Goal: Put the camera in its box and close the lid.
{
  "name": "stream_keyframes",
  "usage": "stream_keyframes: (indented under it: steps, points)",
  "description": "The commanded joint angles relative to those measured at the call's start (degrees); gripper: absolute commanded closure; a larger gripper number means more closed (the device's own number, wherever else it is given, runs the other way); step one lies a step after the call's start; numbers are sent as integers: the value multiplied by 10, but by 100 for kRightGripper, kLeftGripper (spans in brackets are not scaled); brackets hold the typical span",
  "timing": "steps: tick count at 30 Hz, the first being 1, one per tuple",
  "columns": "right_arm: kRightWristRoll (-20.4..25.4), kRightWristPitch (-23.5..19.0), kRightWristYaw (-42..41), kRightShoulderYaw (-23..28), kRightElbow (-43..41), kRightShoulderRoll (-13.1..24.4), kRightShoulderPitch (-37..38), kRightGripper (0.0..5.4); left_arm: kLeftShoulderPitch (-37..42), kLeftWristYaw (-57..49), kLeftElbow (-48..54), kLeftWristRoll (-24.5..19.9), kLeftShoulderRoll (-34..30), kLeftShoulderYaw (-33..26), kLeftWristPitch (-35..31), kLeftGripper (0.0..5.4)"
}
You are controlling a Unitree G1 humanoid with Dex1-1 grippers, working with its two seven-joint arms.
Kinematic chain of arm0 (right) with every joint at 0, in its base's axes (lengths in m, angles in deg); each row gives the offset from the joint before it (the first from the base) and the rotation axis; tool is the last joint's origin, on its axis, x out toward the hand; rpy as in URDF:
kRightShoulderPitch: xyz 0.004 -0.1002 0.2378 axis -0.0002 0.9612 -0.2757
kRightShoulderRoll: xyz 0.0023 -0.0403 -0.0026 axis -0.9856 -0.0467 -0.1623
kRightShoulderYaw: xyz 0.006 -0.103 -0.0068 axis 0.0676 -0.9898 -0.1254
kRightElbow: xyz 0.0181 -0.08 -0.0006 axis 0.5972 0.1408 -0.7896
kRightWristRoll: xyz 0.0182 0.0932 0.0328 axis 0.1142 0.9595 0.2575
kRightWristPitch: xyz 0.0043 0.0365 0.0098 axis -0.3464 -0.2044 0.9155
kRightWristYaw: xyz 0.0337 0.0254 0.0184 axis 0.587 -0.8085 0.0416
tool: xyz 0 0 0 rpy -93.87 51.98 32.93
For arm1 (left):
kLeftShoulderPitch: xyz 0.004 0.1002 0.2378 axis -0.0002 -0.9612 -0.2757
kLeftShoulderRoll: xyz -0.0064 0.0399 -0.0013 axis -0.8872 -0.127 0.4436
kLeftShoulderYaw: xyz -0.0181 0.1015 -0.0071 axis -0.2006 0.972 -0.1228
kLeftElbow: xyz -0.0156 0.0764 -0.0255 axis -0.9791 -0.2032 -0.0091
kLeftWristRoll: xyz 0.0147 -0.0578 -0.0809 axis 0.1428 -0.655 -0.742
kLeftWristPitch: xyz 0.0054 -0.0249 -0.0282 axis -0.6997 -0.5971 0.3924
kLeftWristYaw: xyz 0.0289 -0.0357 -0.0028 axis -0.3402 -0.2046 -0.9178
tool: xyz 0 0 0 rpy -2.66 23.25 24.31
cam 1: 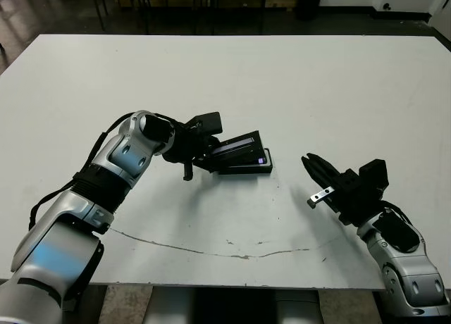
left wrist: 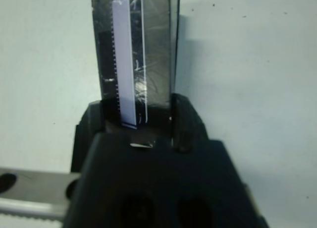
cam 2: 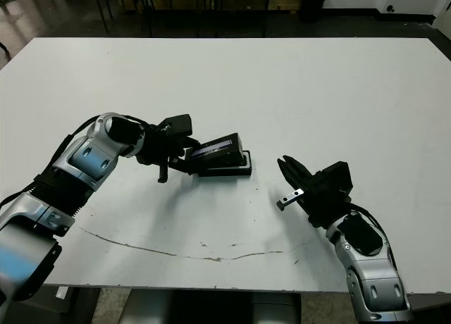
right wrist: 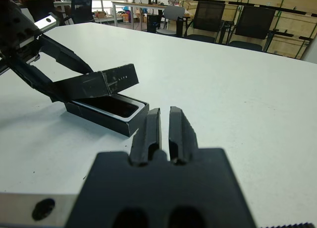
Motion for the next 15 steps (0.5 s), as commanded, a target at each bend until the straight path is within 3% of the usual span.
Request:
stream_keyframes:
  steps: [1,15]
  points:
    - [-4,-11,7,2,0,1,6,540,-39,5,-34,11,23,31,-21,423]
    - [-2,-9,8,-1,6,0,1,540,-34,32,-30,-18,9,16,-40,423]
